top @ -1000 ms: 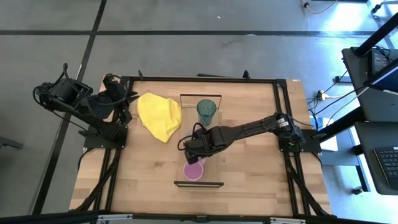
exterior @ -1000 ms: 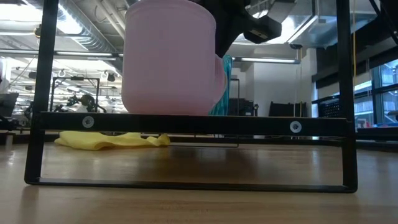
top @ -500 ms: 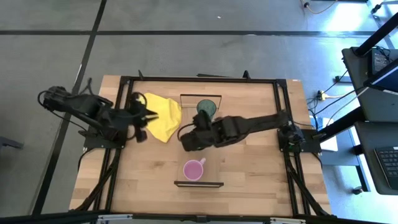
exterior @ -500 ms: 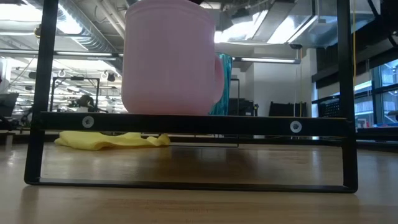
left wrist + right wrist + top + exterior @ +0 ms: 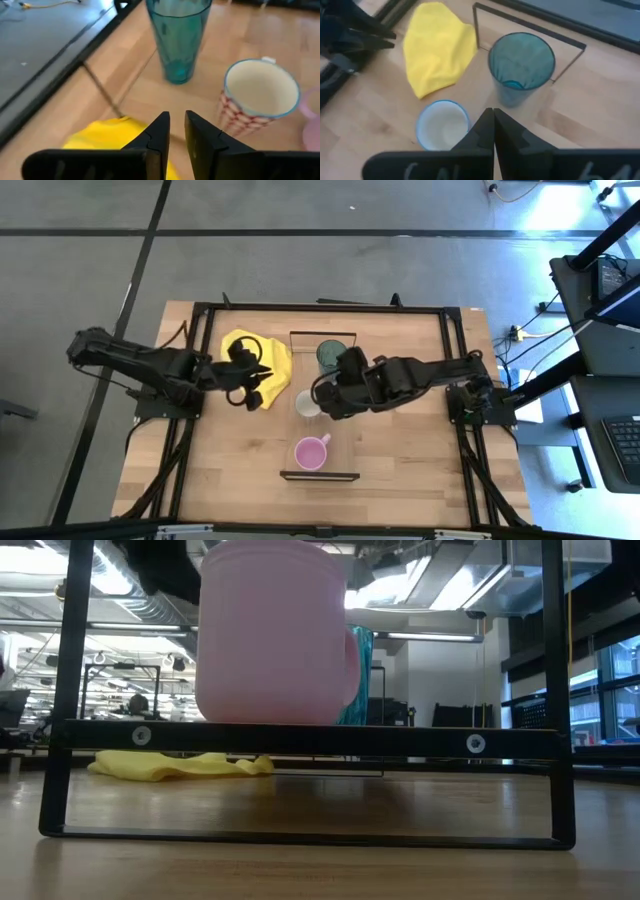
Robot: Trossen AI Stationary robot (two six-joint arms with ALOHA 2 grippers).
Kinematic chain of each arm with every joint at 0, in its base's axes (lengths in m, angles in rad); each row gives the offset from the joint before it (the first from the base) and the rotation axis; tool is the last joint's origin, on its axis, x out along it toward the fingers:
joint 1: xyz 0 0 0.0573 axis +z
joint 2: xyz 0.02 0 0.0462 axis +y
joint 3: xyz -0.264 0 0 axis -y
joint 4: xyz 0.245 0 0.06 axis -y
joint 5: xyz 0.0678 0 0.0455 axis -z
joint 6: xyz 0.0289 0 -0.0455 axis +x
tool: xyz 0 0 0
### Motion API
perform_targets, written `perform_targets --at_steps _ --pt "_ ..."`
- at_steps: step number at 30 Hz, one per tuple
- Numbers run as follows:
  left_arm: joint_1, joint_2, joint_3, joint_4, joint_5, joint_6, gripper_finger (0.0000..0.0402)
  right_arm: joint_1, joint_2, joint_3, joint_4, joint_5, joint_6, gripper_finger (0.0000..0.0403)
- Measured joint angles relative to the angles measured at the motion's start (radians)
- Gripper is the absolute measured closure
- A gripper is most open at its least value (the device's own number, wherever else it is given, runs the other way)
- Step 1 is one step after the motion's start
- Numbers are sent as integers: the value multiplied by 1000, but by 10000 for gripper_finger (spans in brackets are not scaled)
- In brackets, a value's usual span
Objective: Stack small to large cups/mugs on shelf
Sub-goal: Adjust the cup and the mugs on the shelf
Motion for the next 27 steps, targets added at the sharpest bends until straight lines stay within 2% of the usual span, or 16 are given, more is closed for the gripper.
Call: perform_targets --at_steps 8,15,19,27 --pt "67 16 -173 367 197 3 347 0 1 0 -10 -64 1 397" --pt "117 106 -201 418 311 24 347 0 1 0 -10 -99 5 397" --pt "139 179 -201 508 376 37 347 0 1 -1 -10 -105 5 397" --pt "150 262 -201 540 414 31 347 0 1 -1 -10 -120 8 397"
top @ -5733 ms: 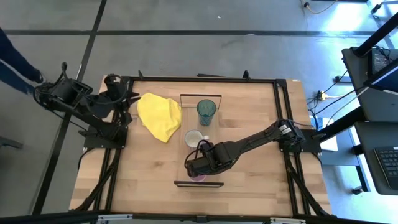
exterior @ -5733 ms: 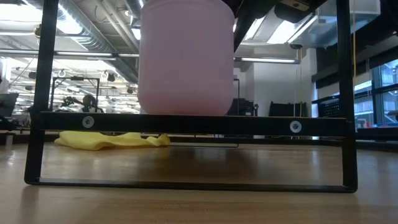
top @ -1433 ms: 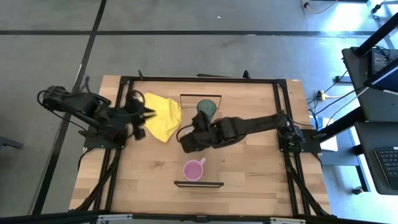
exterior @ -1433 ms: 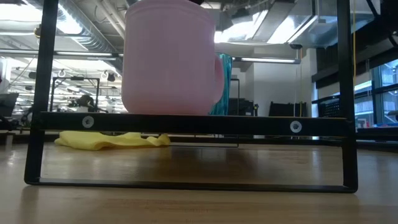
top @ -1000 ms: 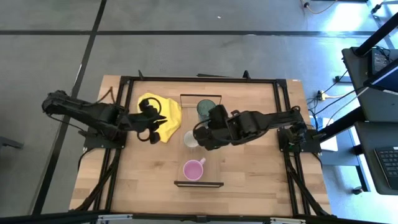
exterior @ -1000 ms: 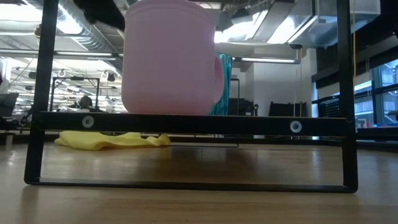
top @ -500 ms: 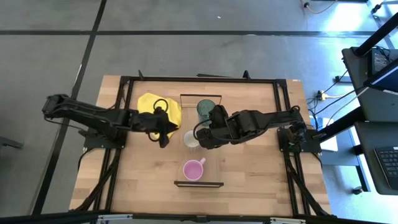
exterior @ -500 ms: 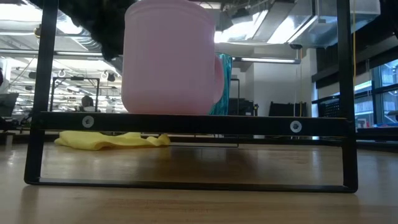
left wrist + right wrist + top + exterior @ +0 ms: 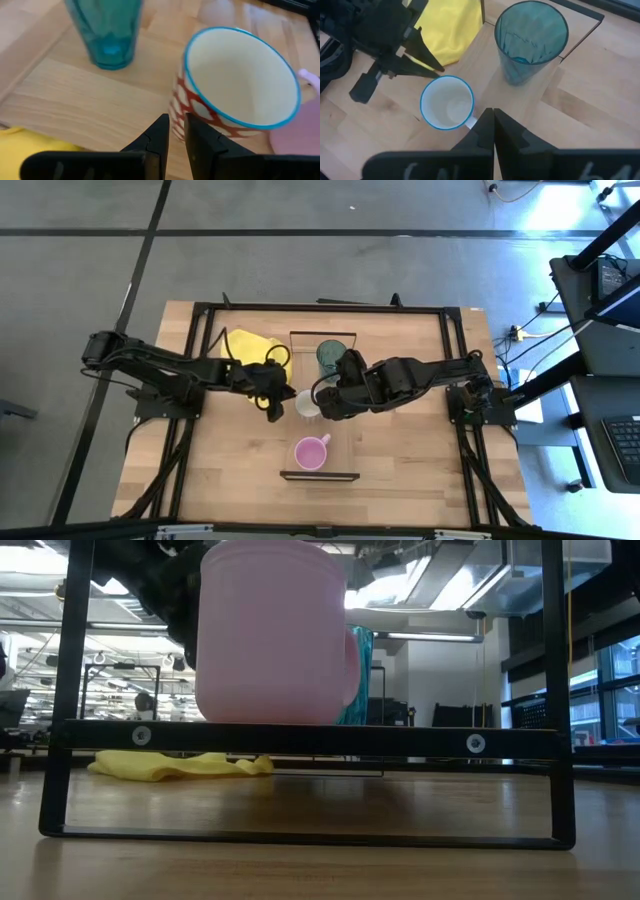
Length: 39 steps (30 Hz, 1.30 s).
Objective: Stack small to large cups/mugs on shelf
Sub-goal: Adjust the cup and the mugs on the shelf
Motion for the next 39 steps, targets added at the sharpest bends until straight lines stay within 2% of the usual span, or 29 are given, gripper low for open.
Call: perform_targets --at_steps 17,23,26,31,34,39 --pt "-51 3 0 33 60 -30 347 0 0 0 0 -25 -11 397" --pt "-65 2 0 16 45 -24 347 0 1 -20 0 -10 -7 397" --pt "-54 0 0 -4 28 -4 347 -3 2 -55 1 16 -4 397" --pt "-10 -10 2 -3 27 15 347 -50 2 -154 1 -74 24 397" --pt "23 -28 14 -12 26 23 347 -75 -6 -203 -1 -66 44 397" --pt "88 -76 42 -17 65 30 347 -115 -126 -251 1 -24 50 400"
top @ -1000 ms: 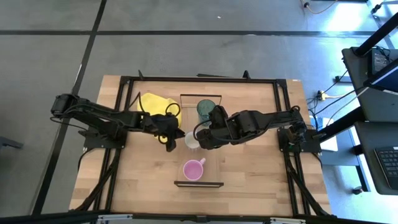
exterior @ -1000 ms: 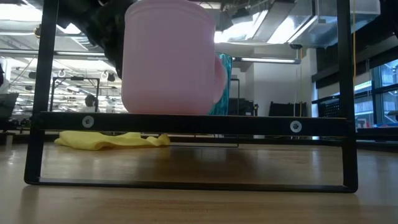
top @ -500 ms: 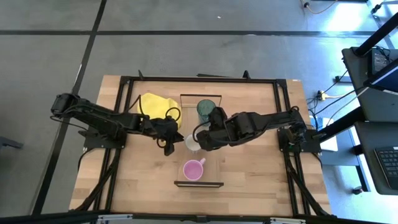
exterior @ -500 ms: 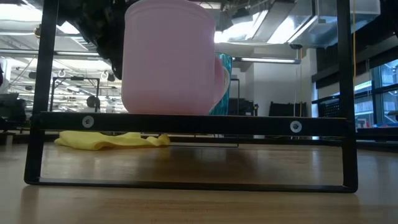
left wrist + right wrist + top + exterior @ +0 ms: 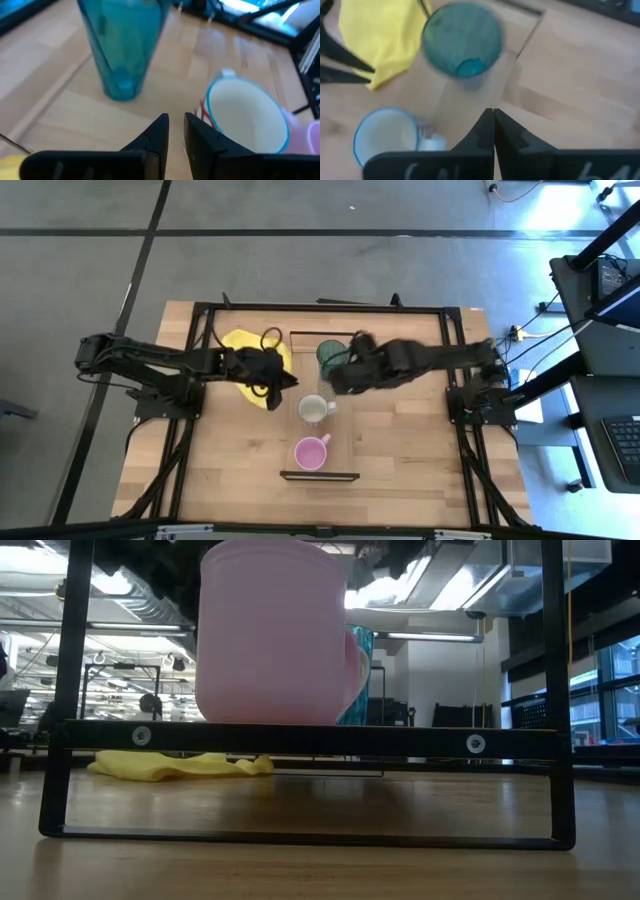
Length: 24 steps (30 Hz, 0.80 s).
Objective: Stack small to large cups/mugs on shelf
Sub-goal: Adjust the cup and the mugs on the shelf
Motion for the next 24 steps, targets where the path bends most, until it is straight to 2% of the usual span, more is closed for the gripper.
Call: perform_targets --at_steps 4,7,9,15,18,20,24 --pt "72 -24 9 0 68 21 347 -30 -166 -150 1 -4 58 401" --pt "135 -22 10 -4 128 22 347 -60 -326 -340 9 -81 137 401" --pt "172 -16 10 1 163 31 347 -74 -423 -480 87 -140 178 401" --pt "268 -12 10 13 257 49 347 -99 -656 -900 644 -283 210 401" --pt "309 -12 10 15 302 49 347 -138 -703 -1103 853 -330 242 401" --pt "329 -12 10 15 326 47 347 -168 -716 -1218 1053 -364 258 401" --pt "352 -12 10 14 375 25 347 -220 -717 -1387 1363 -369 261 399"
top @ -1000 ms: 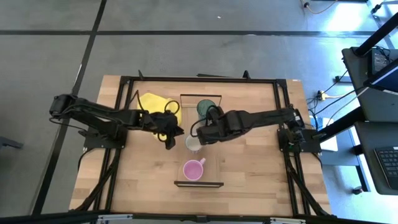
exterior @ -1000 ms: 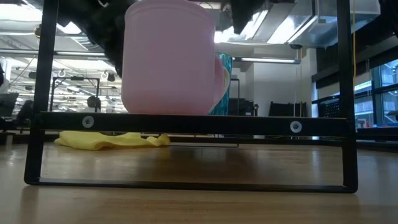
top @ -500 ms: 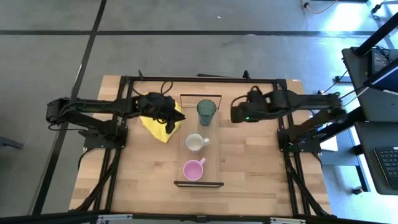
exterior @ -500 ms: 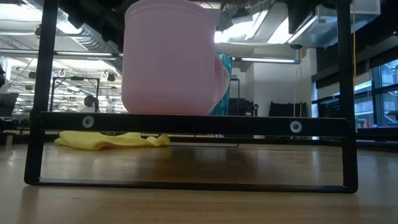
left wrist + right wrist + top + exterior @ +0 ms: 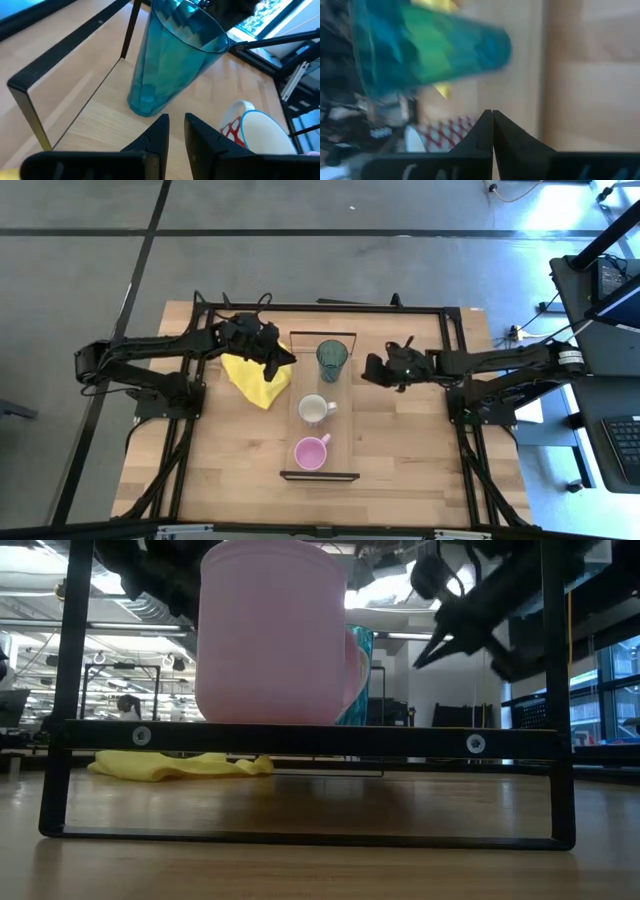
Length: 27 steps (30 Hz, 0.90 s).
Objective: Stack small to large cups/mugs on shelf
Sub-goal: Adjust the cup and the mugs on the shelf
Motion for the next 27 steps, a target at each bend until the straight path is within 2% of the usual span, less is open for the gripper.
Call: perform_targets --at_steps 5,9,16,23,27 --pt "3 26 0 2 6 -13 347 -73 1 -98 118 -17 -13 400" --pt "3 71 0 12 9 -38 347 -126 30 -108 201 -58 -70 400" --pt "3 93 0 18 17 -59 347 -206 154 -60 286 -199 -163 399" --pt "2 93 0 17 15 -61 347 -222 272 10 338 -294 -214 399" --pt "3 93 0 17 1 -61 347 -222 323 51 339 -312 -232 399"
